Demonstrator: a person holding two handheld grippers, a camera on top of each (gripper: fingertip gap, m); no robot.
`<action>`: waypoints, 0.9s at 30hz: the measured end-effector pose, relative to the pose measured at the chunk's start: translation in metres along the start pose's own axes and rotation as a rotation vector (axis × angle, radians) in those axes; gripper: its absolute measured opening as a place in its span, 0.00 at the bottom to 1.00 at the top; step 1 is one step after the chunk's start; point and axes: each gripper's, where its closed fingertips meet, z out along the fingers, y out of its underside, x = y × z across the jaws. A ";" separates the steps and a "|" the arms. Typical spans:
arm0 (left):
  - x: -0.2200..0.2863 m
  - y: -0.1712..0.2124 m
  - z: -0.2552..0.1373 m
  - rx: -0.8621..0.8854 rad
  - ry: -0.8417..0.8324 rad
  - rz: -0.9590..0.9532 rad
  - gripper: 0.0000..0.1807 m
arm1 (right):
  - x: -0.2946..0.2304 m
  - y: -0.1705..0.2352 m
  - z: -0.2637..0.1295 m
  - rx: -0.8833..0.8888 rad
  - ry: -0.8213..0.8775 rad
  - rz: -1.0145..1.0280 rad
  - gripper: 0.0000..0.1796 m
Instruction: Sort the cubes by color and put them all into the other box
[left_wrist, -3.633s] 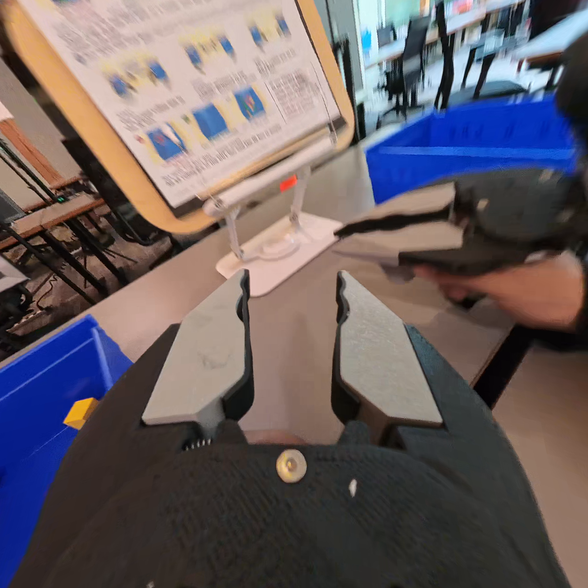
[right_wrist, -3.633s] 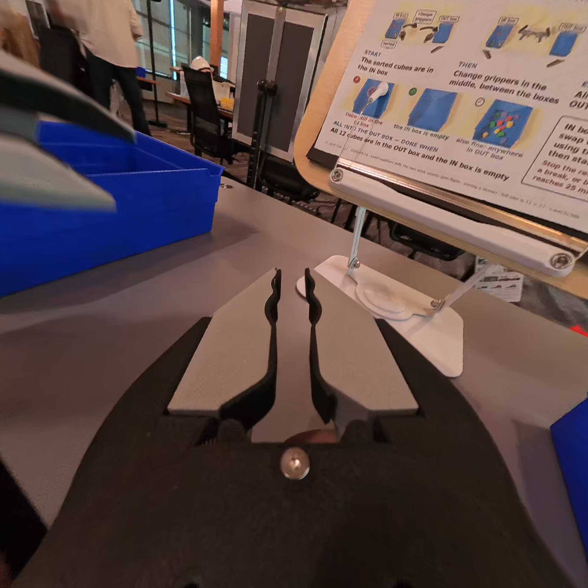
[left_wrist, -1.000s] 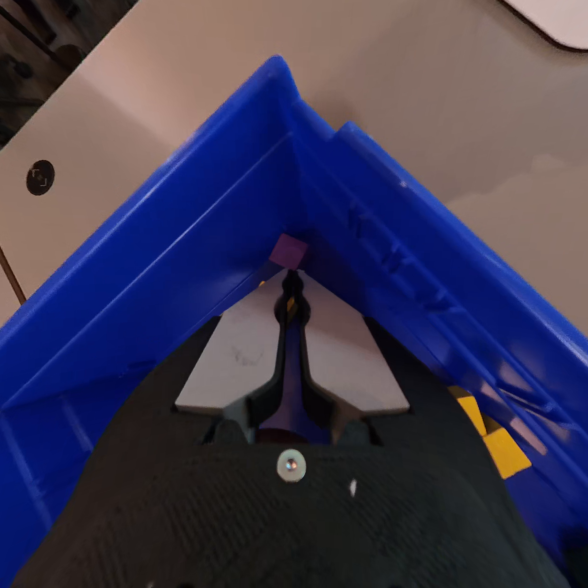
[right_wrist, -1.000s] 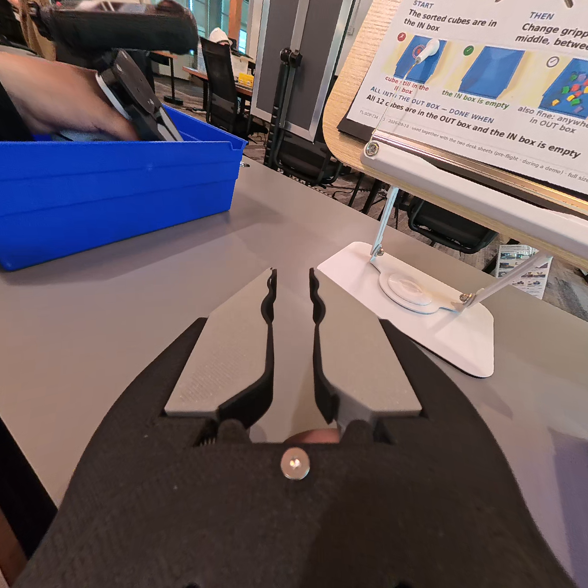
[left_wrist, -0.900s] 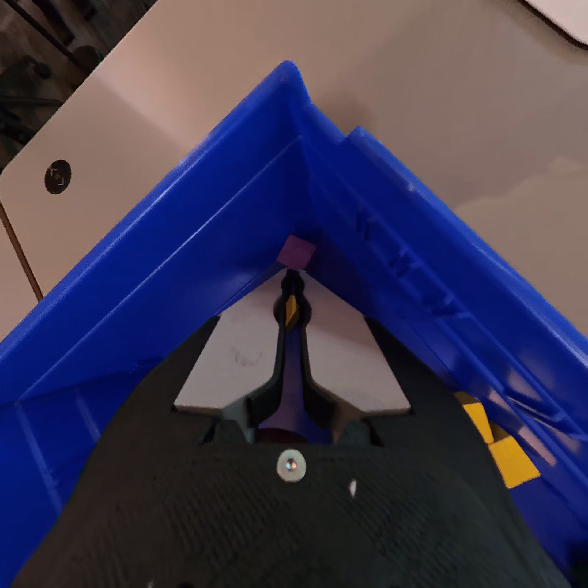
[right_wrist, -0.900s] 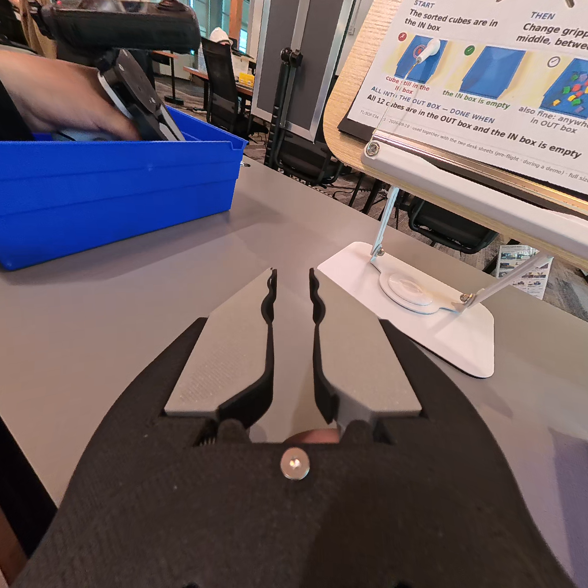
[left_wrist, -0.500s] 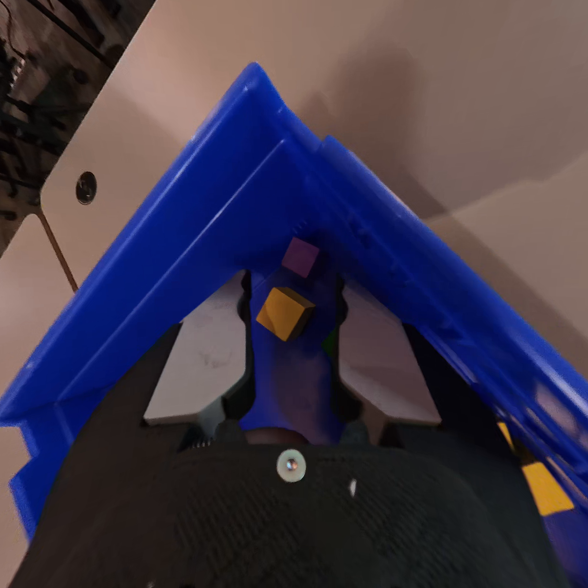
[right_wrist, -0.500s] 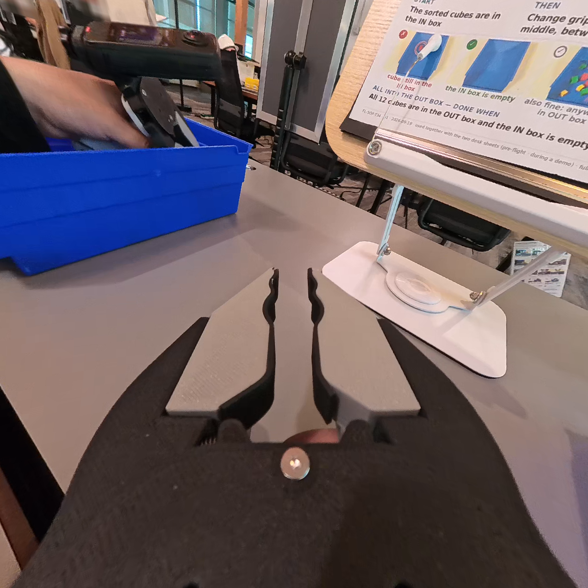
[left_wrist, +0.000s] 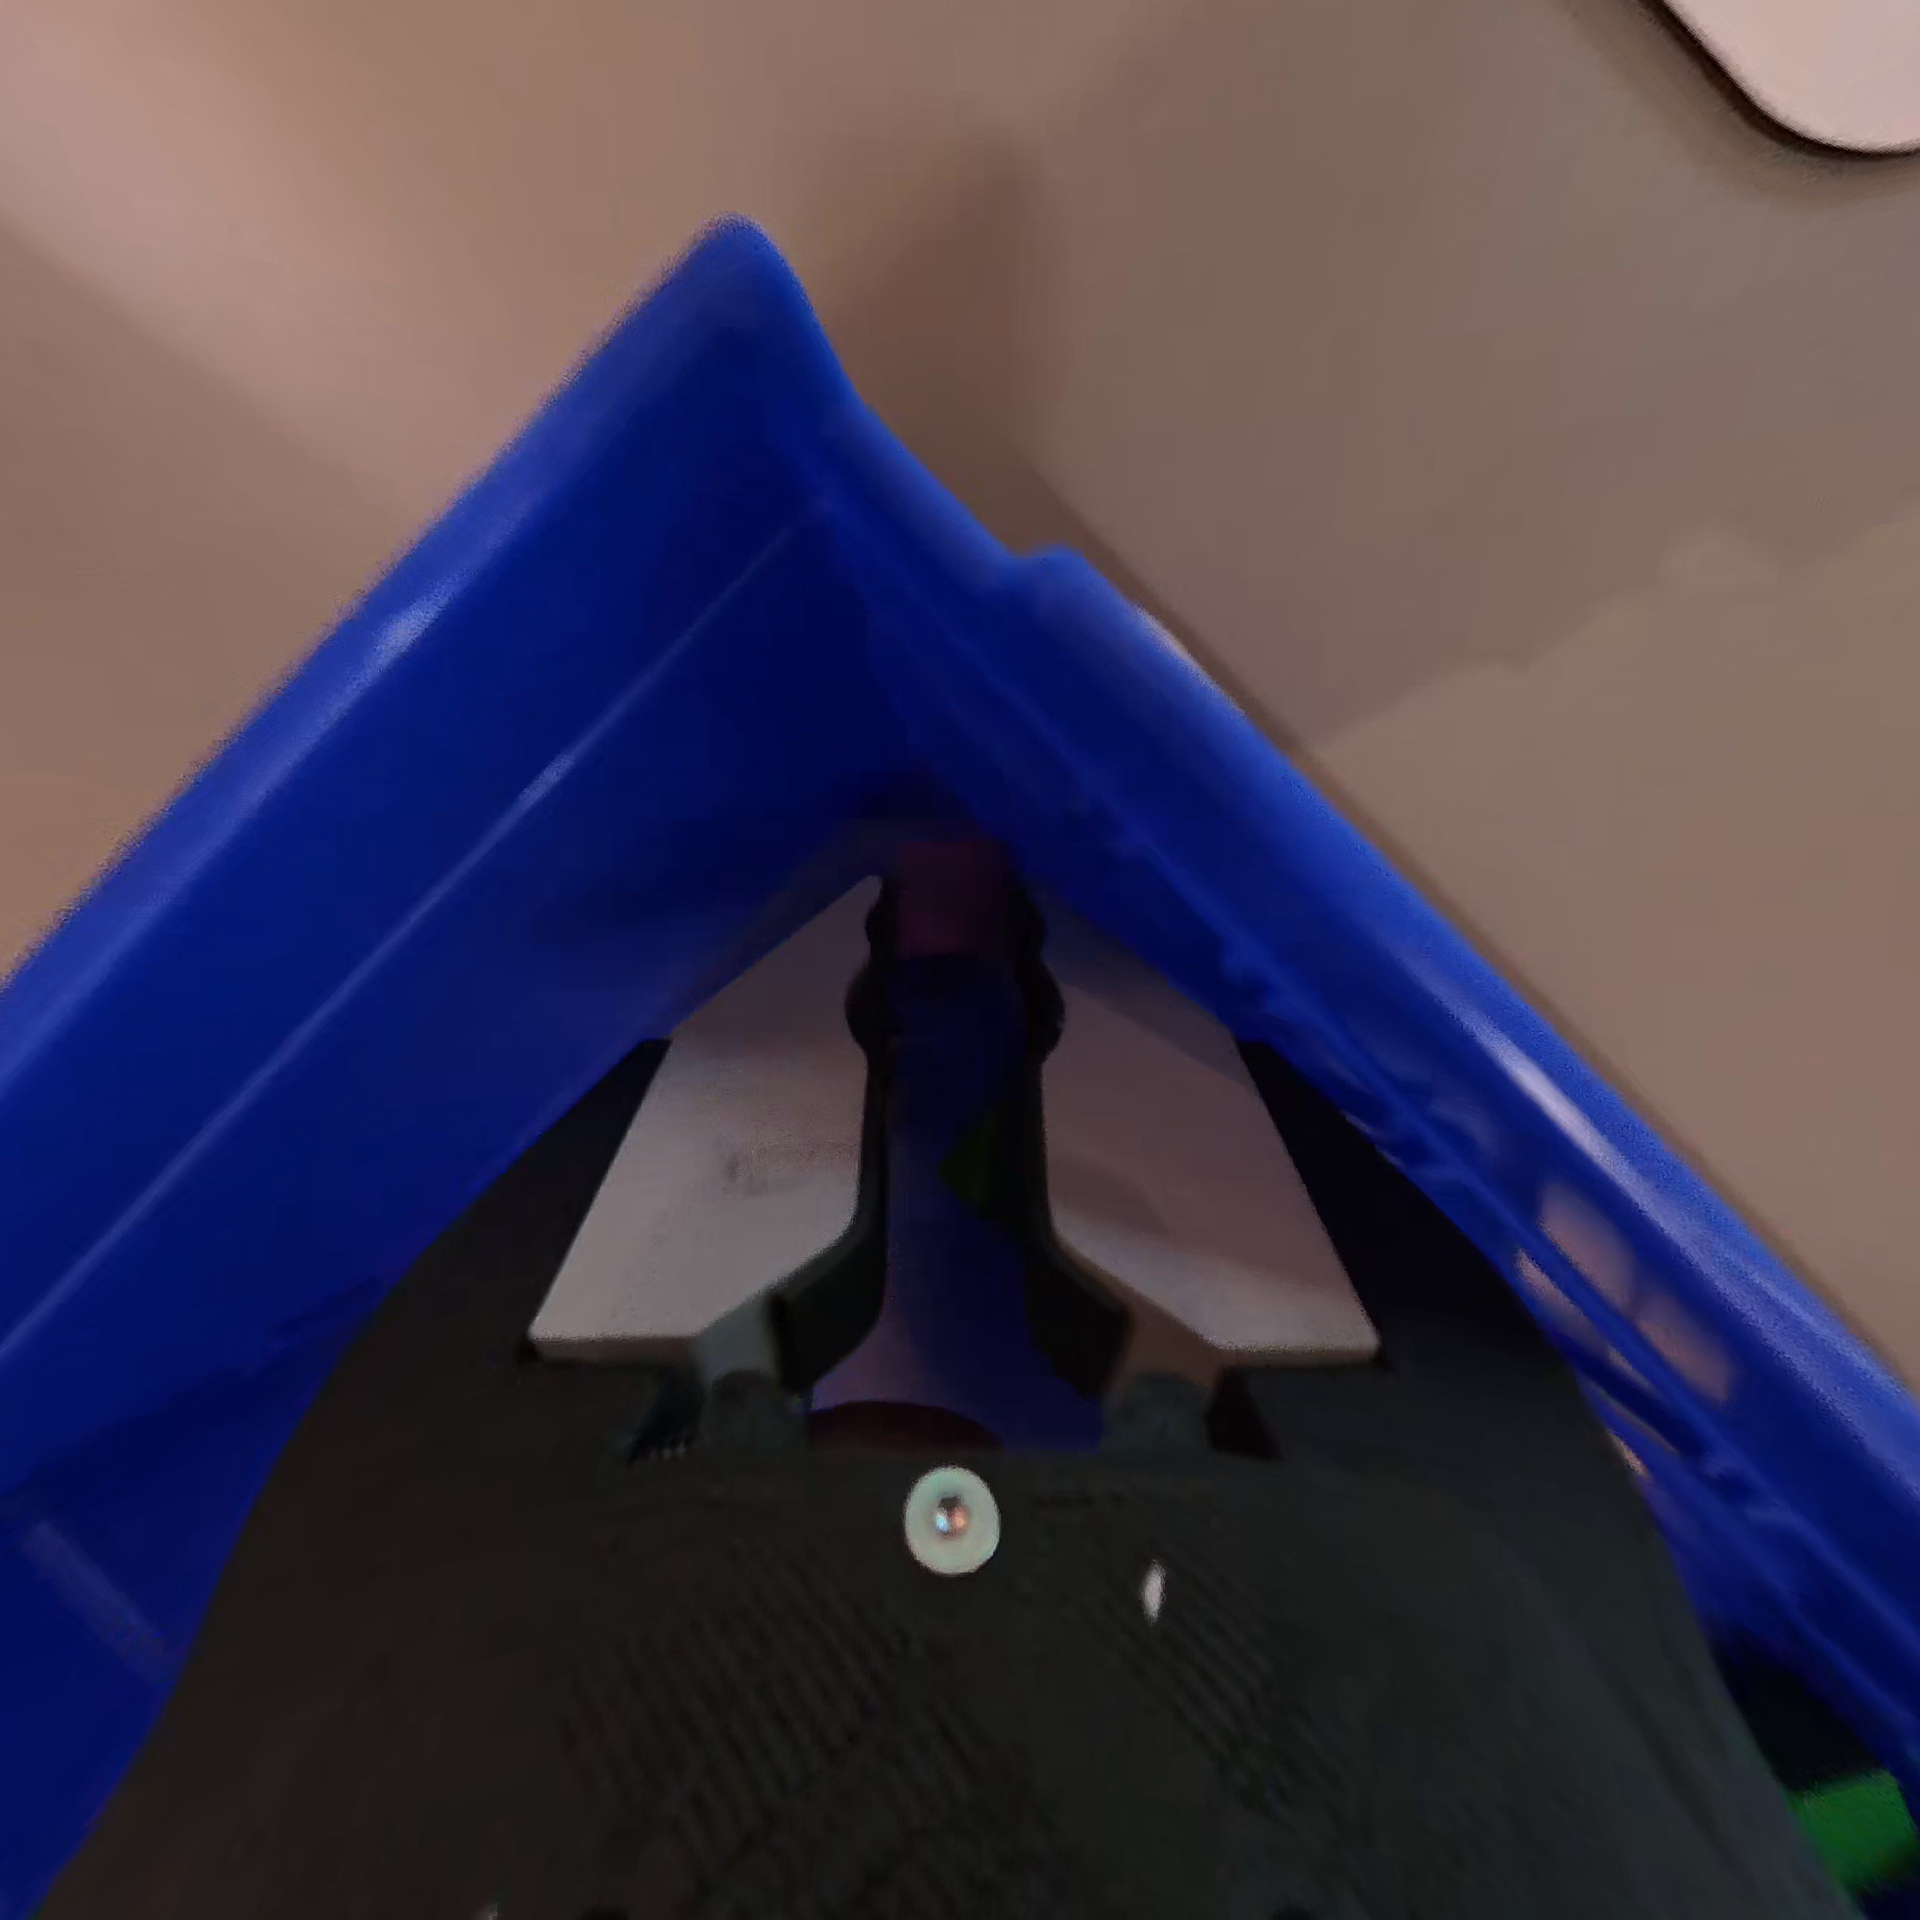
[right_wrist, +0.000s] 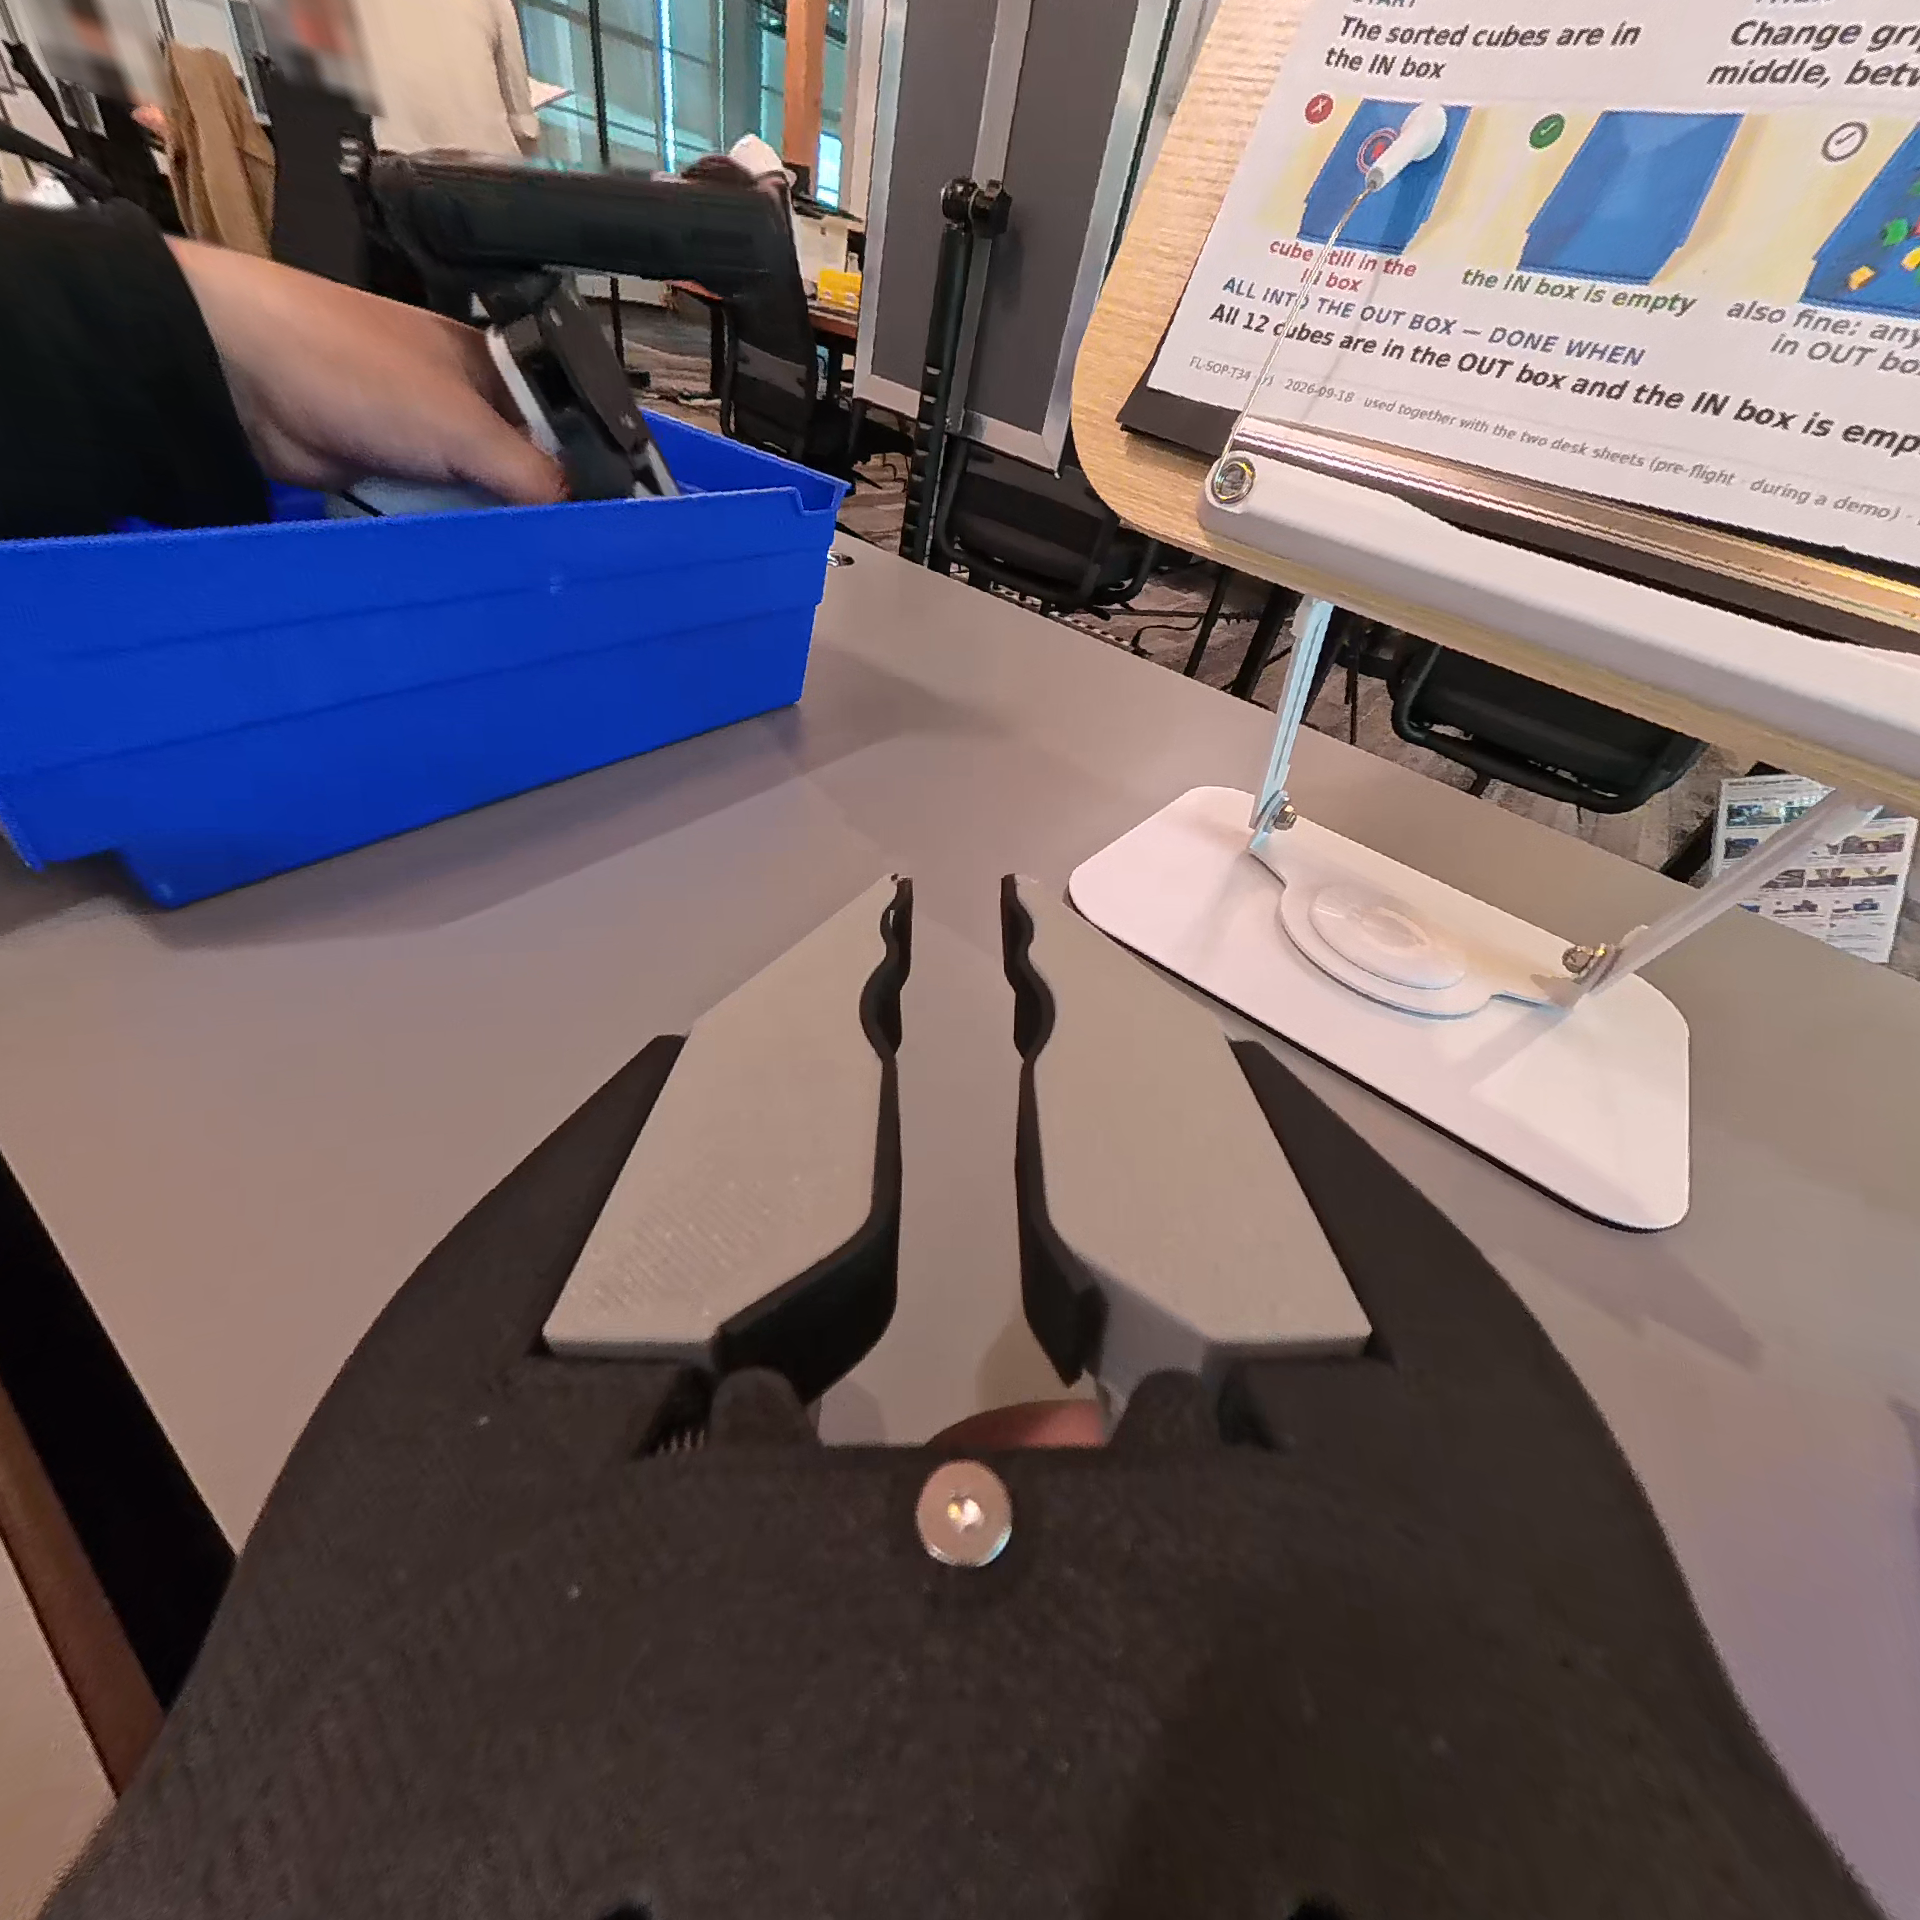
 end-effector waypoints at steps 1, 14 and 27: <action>0.004 0.007 -0.001 -0.035 0.029 0.001 0.12 | 0.000 0.000 0.000 0.000 0.000 0.002 0.08; -0.001 0.014 -0.022 0.010 0.064 -0.008 0.13 | 0.001 0.000 -0.001 -0.002 0.003 0.009 0.07; 0.000 0.021 -0.020 -0.063 0.014 0.002 0.11 | 0.001 -0.001 -0.002 0.003 -0.002 0.018 0.07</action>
